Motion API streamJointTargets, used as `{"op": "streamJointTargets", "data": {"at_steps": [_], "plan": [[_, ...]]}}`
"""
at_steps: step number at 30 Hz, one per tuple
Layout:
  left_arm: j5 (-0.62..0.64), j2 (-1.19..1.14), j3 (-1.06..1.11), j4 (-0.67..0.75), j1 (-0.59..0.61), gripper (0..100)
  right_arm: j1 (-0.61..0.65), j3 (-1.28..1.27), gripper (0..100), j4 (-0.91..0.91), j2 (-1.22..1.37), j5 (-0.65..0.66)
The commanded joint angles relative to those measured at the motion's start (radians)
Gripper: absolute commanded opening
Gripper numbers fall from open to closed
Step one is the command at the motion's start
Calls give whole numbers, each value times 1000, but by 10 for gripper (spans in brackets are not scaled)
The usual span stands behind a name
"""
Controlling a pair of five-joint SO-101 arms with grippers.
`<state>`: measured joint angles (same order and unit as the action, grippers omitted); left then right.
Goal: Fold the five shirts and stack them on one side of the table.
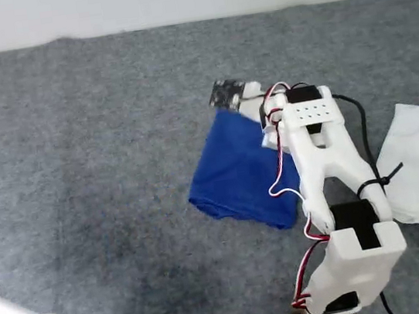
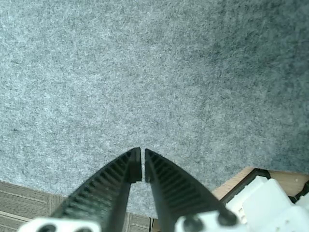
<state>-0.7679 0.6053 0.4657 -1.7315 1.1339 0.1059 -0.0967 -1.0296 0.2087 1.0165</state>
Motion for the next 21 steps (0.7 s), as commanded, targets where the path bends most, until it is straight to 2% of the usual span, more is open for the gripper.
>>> {"op": "streamJointTargets", "data": {"at_steps": [1, 6, 13, 15, 21], "plan": [[-3, 28, -12, -20, -9, 23, -12, 97, 214, -71, -108, -178], [-3, 28, -12, -20, -6, 23, -4, 133, 217, -209, -202, -465], [-5, 28, -12, -17, -11, 23, 24, 133, 229, -384, -298, -796], [-5, 28, -13, -15, -11, 23, 53, 133, 244, -437, -315, -965], [-5, 28, -13, -15, -11, 23, 107, 121, 418, -484, -309, -1396]]}}
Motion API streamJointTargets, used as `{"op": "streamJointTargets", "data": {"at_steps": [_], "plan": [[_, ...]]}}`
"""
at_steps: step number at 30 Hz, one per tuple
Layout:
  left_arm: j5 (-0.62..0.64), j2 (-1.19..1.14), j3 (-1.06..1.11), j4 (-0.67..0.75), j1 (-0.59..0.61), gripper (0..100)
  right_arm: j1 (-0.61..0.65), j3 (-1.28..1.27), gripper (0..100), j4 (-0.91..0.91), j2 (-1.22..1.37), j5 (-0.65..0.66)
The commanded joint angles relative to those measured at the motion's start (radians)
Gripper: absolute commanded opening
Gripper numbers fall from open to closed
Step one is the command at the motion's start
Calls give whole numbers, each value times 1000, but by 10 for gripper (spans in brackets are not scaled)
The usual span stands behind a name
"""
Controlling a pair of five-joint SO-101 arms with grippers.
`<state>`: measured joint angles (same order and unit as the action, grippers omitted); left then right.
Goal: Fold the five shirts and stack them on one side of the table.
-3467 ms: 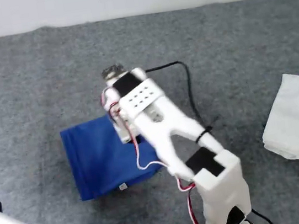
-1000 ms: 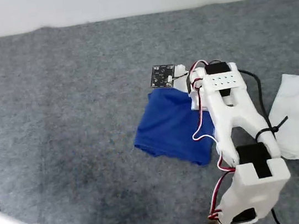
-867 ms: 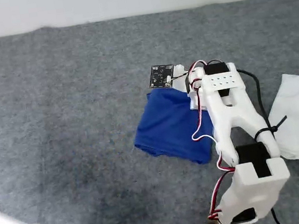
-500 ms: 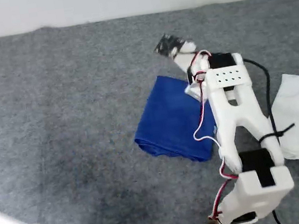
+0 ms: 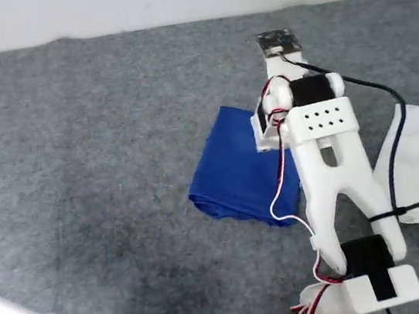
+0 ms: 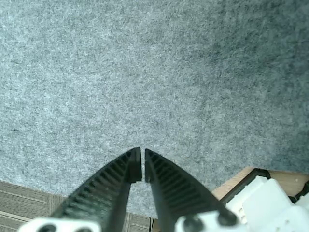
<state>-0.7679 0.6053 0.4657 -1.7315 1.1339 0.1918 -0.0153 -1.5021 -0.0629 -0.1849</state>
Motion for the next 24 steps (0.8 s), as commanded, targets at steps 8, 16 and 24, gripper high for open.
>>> {"op": "streamJointTargets", "data": {"at_steps": [8, 16, 24], "plan": [[-43, 28, -21, -17, -2, 23, 25, -80, 456, 208, 71, -400], [-68, 28, -67, -17, -2, 23, 30, -244, 456, 512, 194, -437], [-68, 26, -62, -14, -2, 23, 27, -245, 303, 631, 414, -439]]}}
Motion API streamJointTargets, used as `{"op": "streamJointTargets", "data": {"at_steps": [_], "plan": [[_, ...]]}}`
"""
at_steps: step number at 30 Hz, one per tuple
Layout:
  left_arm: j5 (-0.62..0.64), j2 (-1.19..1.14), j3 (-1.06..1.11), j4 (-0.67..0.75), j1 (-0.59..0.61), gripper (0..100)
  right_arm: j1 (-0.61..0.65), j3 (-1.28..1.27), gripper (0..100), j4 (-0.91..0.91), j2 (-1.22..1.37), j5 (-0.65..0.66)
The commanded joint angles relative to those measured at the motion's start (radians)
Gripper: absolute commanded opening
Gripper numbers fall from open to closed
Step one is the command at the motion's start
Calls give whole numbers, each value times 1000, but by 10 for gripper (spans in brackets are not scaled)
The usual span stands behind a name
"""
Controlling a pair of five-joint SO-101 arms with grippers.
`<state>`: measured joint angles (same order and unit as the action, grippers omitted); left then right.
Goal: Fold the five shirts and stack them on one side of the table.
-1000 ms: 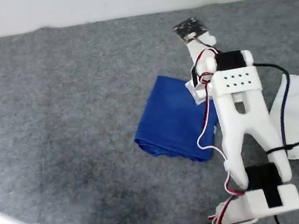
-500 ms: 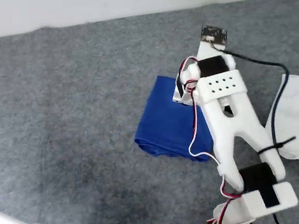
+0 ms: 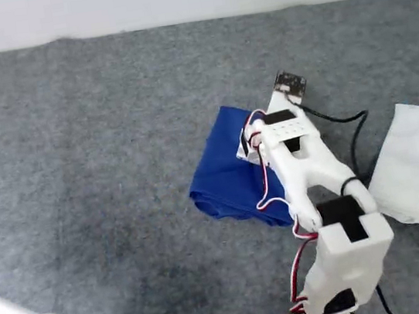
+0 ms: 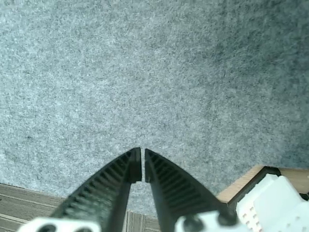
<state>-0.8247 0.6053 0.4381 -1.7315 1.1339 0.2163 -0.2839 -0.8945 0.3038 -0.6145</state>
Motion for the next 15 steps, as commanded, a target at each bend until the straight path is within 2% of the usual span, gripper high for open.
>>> {"op": "streamJointTargets", "data": {"at_steps": [1, 7, 12, 15], "plan": [[-11, 26, -35, -14, -2, 23, 1, 41, 260, 18, 62, -14], [-11, 26, -35, -14, -2, 23, -1, 170, 1, -102, 147, -31], [-11, 26, -35, -14, -2, 23, -2, 235, 11, -213, 162, -17], [-11, 26, -35, -14, -2, 23, 2, 255, 8, -262, 114, 63]]}}
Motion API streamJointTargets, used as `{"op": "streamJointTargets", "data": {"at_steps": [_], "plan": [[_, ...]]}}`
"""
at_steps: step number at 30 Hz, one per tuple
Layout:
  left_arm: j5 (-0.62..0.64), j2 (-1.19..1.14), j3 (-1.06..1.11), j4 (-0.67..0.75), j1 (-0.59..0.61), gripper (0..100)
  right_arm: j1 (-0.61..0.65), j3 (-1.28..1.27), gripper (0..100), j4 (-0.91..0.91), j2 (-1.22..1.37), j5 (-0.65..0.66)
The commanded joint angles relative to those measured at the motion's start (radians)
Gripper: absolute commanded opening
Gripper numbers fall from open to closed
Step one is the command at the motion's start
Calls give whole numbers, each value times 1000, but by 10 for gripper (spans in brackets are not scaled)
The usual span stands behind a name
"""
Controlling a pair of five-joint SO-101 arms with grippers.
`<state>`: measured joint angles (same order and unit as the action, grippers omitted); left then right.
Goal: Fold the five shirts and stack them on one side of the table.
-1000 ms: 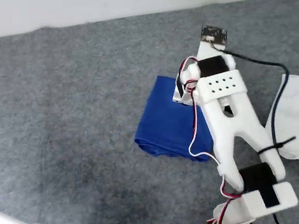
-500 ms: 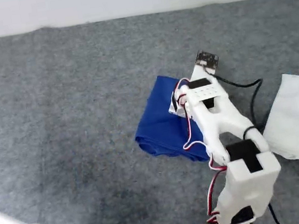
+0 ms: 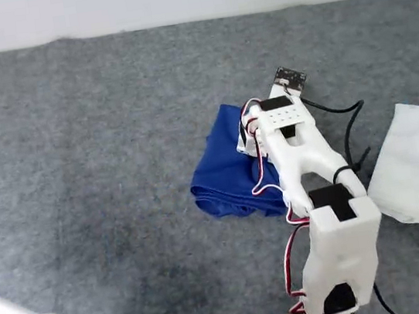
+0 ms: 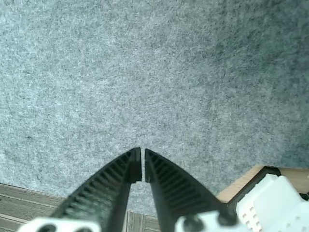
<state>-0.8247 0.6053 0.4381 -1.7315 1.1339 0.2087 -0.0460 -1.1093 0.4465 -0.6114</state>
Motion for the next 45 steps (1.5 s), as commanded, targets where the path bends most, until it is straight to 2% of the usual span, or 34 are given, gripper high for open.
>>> {"op": "streamJointTargets", "data": {"at_steps": [1, 12, 22, 29, 36, 45], "plan": [[-11, 26, -35, -14, -2, 23, 8, 17, 8, -58, -56, 84], [-11, 26, -35, -14, -2, 23, -74, 14, 8, -269, -453, 264], [-11, 21, -33, -14, -8, 23, -297, 17, 8, -374, -733, 451], [-11, 20, -33, -12, -9, 24, -484, 20, 8, -371, -828, 631], [-11, 20, -31, -12, -9, 25, -613, 20, 8, -361, -846, 721], [-11, 20, -31, -12, -9, 25, -762, -57, 8, -156, -792, 810]]}}
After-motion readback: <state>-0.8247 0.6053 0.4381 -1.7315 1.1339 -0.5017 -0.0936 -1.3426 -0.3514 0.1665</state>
